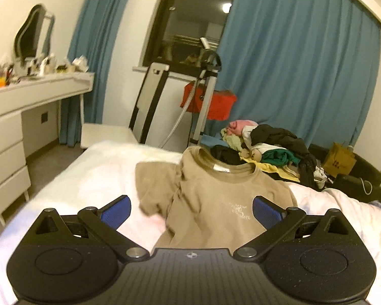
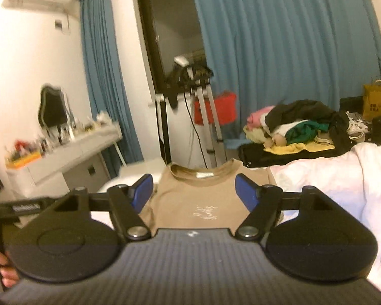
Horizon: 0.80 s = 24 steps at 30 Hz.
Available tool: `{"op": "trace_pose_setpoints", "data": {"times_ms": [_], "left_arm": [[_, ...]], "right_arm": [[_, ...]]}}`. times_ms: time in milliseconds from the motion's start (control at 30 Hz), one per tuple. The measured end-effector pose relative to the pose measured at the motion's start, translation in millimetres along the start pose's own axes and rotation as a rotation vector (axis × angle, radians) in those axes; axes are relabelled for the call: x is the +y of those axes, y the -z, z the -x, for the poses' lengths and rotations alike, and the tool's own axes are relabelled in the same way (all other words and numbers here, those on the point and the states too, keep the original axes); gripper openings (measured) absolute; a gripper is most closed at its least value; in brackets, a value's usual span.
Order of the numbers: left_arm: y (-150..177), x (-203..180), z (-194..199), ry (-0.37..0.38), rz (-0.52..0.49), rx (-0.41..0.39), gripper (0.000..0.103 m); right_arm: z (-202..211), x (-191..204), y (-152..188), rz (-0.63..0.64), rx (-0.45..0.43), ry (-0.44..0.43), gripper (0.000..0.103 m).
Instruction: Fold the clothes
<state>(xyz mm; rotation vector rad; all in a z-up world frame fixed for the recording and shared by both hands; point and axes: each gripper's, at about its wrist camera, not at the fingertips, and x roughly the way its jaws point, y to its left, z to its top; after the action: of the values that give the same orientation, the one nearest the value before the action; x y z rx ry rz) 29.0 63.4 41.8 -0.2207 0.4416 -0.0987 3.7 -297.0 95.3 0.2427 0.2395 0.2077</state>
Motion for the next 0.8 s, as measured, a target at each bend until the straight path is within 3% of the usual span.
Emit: {"op": "trace_pose_setpoints", "data": {"times_ms": [67, 233, 500, 667, 800], "left_arm": [[7.7, 10.4, -2.4, -0.011, 0.037, 0.024, 0.103], [8.6, 39.7, -38.6, -0.048, 0.159, 0.070, 0.101], [3.9, 80.8, -146.5, -0.130, 0.318, 0.090, 0.095], [2.6, 88.5, -215.2, -0.108, 0.376, 0.107, 0.082], [-3.5, 91.3, -259.6, -0.129, 0.343, 0.114, 0.069]], "right_arm": [[10.4, -5.4, 8.2, -0.044, -0.030, -0.017, 0.103], [8.1, -21.7, 24.1, -0.100, -0.039, -0.007, 0.103], [-42.9, -54.3, 65.3, -0.096, 0.030, 0.090, 0.103], [-85.8, -65.1, 79.6, -0.108, 0.067, 0.114, 0.103], [-121.4, -72.7, 95.5, -0.120, 0.108, 0.122, 0.103]]}}
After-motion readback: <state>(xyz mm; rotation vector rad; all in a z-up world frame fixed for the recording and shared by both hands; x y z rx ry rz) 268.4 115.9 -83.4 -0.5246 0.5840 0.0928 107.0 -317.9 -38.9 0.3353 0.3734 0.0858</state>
